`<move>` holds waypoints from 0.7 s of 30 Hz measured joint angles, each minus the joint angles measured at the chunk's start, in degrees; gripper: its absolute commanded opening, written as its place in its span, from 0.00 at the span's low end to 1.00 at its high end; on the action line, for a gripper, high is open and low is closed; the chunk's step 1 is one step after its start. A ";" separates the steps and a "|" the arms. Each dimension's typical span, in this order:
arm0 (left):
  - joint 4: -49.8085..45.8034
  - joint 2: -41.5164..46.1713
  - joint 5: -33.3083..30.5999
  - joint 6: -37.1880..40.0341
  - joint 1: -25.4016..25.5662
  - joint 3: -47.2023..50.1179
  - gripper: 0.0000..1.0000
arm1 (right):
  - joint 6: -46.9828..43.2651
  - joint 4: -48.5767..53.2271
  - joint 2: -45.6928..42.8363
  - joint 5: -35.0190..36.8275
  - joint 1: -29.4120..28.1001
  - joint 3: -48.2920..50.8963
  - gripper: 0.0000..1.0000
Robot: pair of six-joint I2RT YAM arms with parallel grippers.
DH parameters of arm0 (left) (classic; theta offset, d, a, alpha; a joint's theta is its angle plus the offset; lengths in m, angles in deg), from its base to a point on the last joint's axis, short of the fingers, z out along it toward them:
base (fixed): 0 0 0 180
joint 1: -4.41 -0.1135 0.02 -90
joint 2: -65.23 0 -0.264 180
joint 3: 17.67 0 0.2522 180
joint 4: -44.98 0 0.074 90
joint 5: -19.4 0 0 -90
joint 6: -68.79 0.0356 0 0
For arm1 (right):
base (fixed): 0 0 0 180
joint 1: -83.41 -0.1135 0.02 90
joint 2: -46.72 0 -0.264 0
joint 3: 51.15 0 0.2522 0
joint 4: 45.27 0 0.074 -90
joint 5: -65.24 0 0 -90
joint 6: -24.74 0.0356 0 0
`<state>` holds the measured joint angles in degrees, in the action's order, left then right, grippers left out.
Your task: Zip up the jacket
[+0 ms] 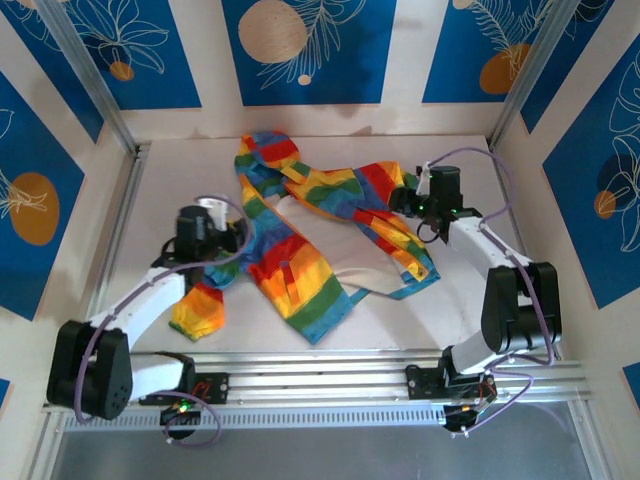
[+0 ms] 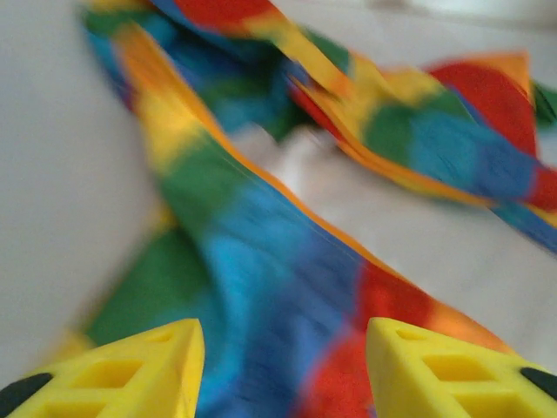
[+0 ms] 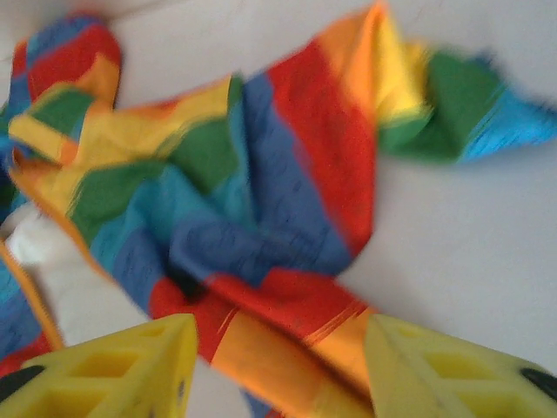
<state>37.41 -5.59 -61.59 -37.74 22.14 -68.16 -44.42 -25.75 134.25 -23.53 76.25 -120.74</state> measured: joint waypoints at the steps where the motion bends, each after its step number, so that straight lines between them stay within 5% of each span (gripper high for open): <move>1: -0.72 -1.33 -0.24 -1.62 3.41 0.00 0.51 | 1.60 1.95 0.92 -0.39 -1.40 0.04 0.47; 6: 2.01 -11.23 -0.39 -10.97 17.27 0.02 0.51 | 8.39 6.86 4.63 -1.81 -8.72 1.99 0.37; 9: 5.01 -18.10 0.00 -16.50 18.67 -0.37 0.52 | 12.81 7.37 7.30 -3.69 -13.18 2.62 0.33; 13: 6.40 -23.10 0.66 -21.11 16.02 -2.91 0.53 | 17.16 7.13 11.28 -5.44 -19.06 2.36 0.30; 21: 2.95 -29.79 4.70 -20.92 1.68 -11.19 0.53 | 19.98 10.25 18.38 -5.97 -29.75 -6.78 0.25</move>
<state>40.36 -35.39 -56.89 -58.66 23.83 -79.35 -24.45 -15.50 152.63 -29.49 46.50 -127.52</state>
